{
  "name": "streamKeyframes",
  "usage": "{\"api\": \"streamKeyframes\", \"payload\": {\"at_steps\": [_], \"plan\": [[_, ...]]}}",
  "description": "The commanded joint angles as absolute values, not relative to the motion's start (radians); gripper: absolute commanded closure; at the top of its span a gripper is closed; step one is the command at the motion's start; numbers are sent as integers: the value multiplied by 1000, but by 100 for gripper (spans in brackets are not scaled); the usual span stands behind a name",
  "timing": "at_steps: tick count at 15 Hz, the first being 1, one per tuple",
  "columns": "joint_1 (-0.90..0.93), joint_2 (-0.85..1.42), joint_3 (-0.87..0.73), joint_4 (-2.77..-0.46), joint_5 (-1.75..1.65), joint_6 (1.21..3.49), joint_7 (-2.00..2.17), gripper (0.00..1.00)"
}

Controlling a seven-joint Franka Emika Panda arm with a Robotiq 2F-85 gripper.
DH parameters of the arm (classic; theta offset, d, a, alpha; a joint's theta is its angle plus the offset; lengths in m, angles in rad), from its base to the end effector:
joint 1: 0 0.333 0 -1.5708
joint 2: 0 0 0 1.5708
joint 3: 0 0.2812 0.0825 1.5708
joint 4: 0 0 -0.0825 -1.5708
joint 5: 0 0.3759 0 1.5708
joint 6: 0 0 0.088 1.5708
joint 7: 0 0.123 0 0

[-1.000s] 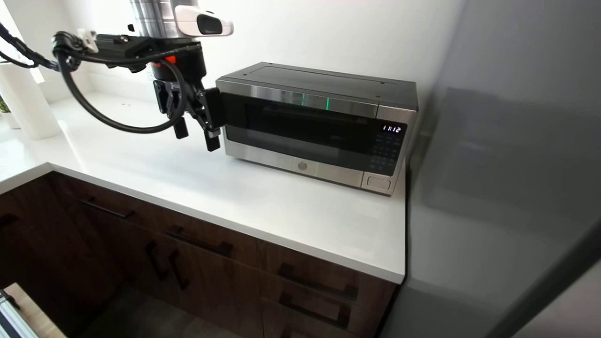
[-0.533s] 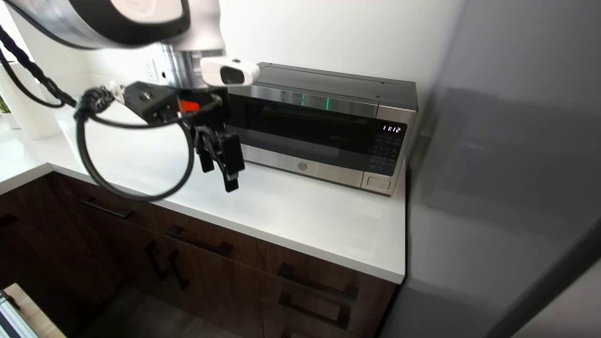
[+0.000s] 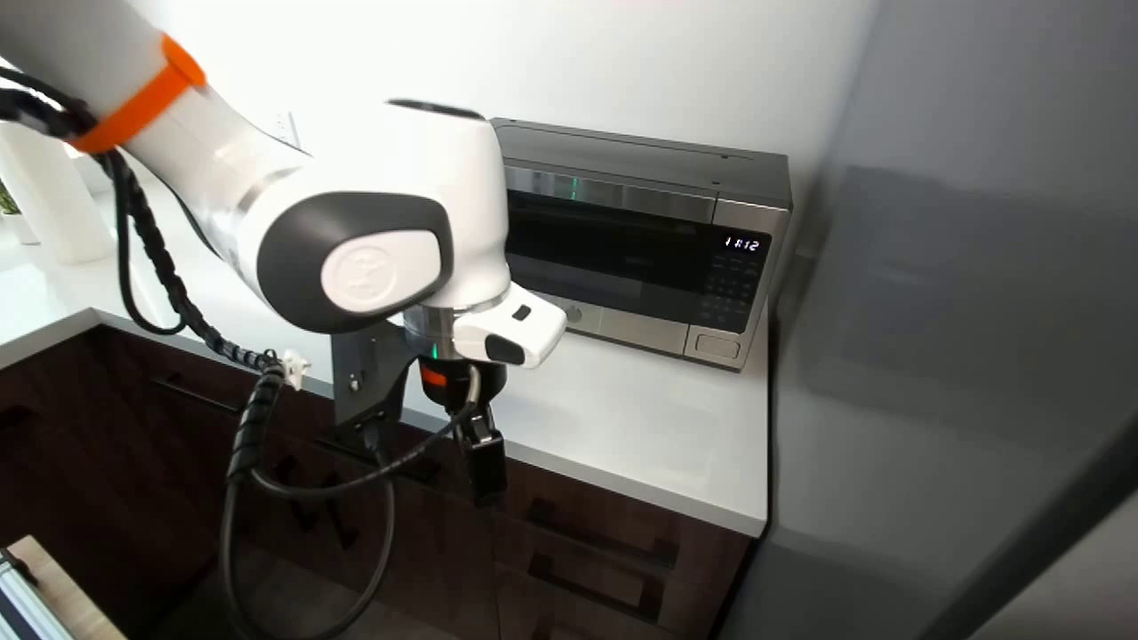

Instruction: Open the rightmost drawer completely

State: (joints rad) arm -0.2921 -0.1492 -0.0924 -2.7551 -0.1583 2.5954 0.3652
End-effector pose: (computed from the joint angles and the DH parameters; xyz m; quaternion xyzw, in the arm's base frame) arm 0.3621 -0.1425 0.2180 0.9529 -0.3015 -0.0054 0.0338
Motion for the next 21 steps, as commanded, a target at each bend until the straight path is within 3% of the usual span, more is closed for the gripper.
{"api": "streamKeyframes", "payload": {"at_steps": [1,2,9,12,18,21], "plan": [[-302,33,-130,-2696,-188,2650,451,0],[-280,-61,-138,-2738,-171,2627,404,0],[-268,-43,-149,-2723,-170,2630,405,0],[-273,58,-154,-2690,-259,2689,558,0],[-231,301,-183,-2635,21,2904,535,0],[-266,411,-118,-2585,215,2990,462,0]]}}
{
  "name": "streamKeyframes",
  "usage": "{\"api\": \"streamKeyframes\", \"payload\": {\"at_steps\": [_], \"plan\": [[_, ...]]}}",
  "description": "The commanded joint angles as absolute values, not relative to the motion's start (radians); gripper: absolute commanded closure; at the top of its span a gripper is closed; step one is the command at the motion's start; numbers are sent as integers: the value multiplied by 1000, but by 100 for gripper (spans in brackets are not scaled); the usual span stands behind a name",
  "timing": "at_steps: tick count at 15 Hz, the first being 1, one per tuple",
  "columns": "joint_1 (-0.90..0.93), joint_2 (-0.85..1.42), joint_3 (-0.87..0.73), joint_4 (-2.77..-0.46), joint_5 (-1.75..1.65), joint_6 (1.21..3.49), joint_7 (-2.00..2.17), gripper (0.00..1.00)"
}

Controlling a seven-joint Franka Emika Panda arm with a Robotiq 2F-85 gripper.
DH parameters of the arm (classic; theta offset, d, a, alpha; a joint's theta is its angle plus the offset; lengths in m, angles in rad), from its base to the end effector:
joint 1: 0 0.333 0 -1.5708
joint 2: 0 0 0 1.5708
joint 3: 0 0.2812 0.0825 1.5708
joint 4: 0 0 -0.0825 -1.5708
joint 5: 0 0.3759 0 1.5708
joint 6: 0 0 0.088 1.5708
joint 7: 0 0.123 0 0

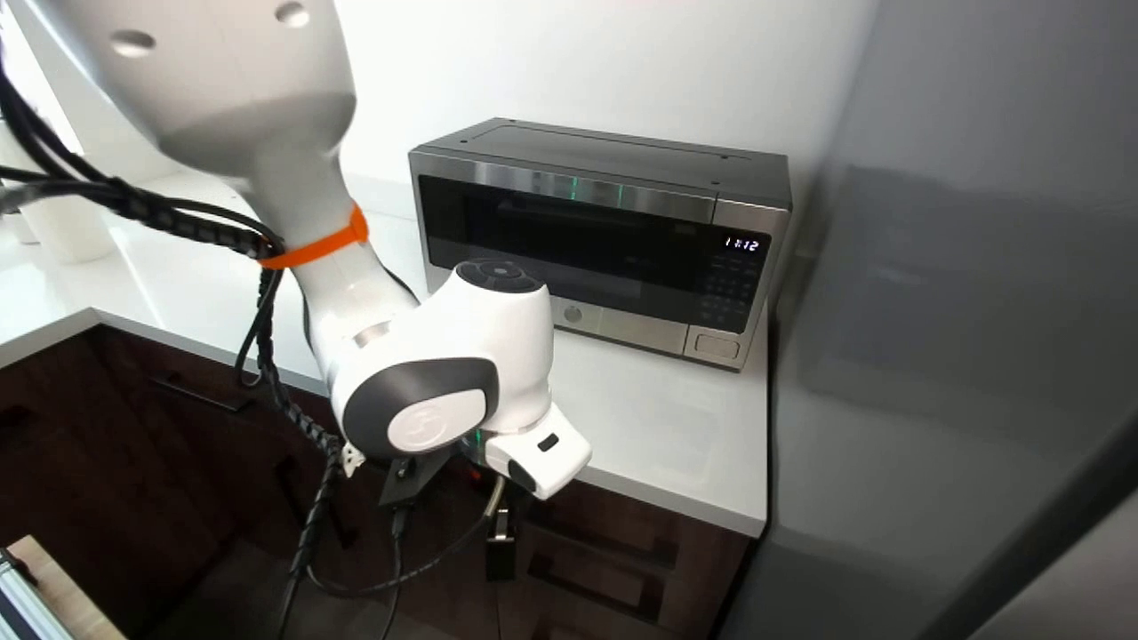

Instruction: Open the rightmost drawer completely

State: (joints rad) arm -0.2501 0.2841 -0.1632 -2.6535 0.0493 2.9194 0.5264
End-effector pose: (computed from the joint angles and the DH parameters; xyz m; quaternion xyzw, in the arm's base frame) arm 0.3634 -0.1710 0.1056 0.8818 -0.4713 -0.0057 0.0179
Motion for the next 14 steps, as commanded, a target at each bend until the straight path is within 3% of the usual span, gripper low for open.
{"api": "streamKeyframes", "payload": {"at_steps": [1,5,14], "plan": [[-291,443,-85,-2562,271,3005,437,0],[-347,555,-15,-2448,391,3012,380,0],[-382,696,-18,-2296,448,3020,370,0]]}}
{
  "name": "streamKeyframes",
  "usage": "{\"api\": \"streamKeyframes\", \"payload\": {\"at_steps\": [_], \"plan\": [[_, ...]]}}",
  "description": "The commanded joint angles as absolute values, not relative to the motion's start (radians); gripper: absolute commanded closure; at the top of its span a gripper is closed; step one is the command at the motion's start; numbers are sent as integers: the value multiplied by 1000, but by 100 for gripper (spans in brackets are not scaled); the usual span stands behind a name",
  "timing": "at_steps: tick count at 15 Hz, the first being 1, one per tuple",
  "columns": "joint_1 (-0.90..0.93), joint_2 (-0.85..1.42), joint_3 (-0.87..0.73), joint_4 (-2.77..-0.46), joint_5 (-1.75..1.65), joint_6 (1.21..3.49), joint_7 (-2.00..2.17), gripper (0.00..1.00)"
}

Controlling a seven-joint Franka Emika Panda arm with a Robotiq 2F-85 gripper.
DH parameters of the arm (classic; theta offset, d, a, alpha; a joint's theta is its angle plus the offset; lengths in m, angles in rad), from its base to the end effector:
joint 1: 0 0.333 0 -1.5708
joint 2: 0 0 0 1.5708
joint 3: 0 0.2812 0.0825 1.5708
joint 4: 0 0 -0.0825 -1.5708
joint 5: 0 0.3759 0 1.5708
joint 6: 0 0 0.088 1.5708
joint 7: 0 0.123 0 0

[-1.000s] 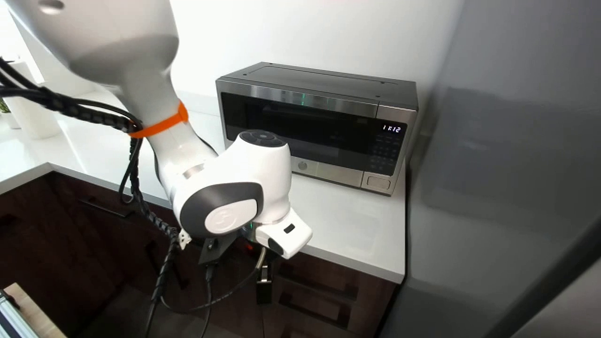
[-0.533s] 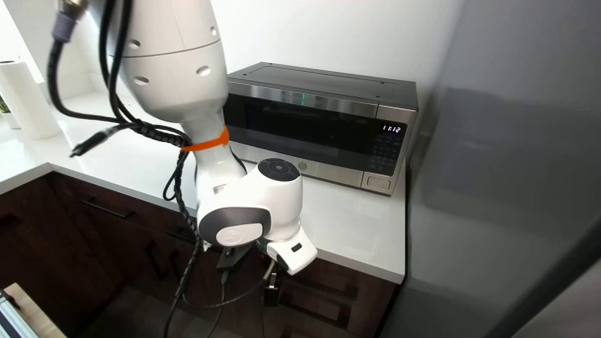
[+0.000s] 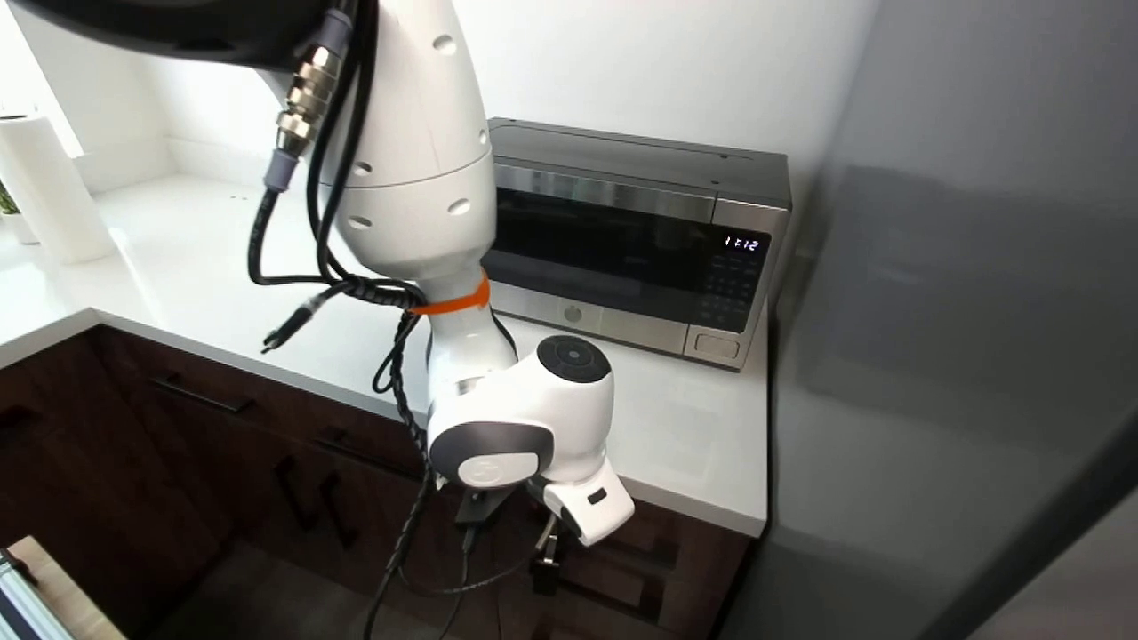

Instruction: Open the rightmost drawer completely

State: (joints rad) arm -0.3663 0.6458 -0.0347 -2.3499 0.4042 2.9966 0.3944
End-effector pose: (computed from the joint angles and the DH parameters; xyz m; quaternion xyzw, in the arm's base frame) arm 0.4063 -0.2054 0.0250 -0.8285 0.5597 -0.0027 0.0189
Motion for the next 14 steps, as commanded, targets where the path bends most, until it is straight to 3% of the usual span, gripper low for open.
{"api": "streamKeyframes", "payload": {"at_steps": [1,14], "plan": [[-391,704,-11,-2288,455,3023,368,0],[-702,771,273,-2287,560,3186,305,0]]}}
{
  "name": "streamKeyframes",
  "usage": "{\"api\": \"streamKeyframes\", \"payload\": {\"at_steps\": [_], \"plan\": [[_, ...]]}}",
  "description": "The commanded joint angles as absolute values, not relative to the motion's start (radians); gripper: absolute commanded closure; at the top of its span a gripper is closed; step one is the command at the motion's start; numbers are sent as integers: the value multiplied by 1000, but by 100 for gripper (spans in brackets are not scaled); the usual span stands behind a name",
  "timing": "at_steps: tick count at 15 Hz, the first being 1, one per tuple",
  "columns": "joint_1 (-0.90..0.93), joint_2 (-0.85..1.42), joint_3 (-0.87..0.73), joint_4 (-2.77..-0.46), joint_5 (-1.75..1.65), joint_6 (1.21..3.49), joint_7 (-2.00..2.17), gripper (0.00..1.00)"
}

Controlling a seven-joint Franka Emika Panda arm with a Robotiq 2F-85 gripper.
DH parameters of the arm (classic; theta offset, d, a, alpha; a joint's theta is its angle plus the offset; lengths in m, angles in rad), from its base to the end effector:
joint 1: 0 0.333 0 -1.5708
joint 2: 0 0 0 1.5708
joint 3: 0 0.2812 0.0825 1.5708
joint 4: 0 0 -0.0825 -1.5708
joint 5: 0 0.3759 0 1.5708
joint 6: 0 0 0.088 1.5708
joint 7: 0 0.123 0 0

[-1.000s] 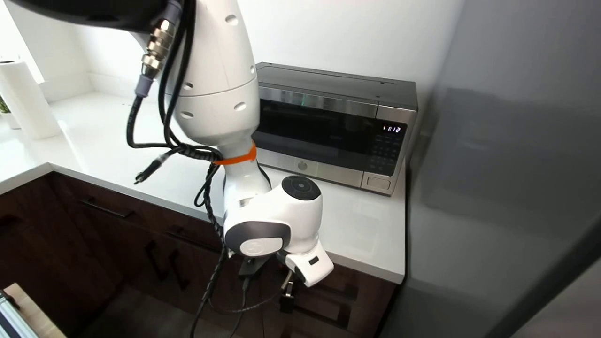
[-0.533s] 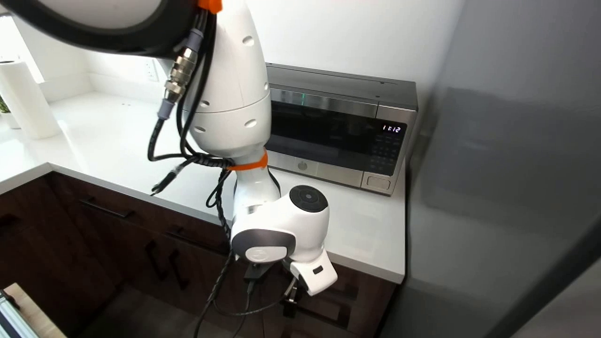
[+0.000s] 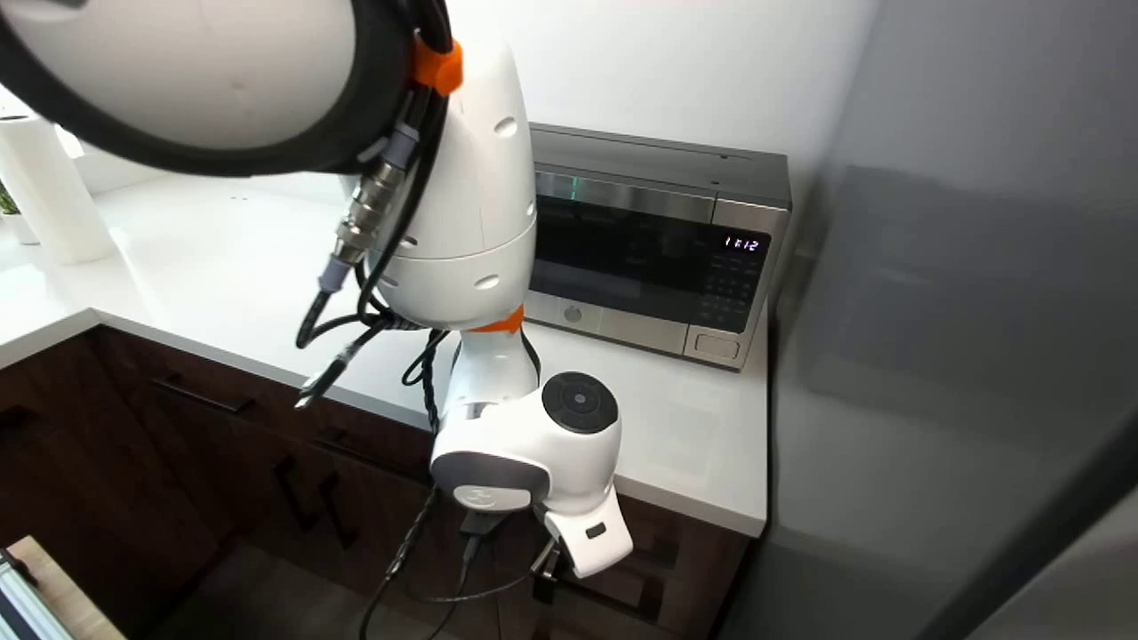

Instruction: Open the rightmost drawer completely

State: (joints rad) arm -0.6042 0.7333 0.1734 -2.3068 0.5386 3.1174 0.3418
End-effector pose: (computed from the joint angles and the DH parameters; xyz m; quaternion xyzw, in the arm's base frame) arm 0.4042 -0.2142 0.0046 -0.7753 0.6268 -0.0303 0.0715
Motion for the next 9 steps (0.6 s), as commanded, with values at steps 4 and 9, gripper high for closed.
{"api": "streamKeyframes", "payload": {"at_steps": [4,9], "plan": [[-778,807,332,-2292,527,3233,303,0],[-777,830,327,-2284,480,3250,304,51]]}}
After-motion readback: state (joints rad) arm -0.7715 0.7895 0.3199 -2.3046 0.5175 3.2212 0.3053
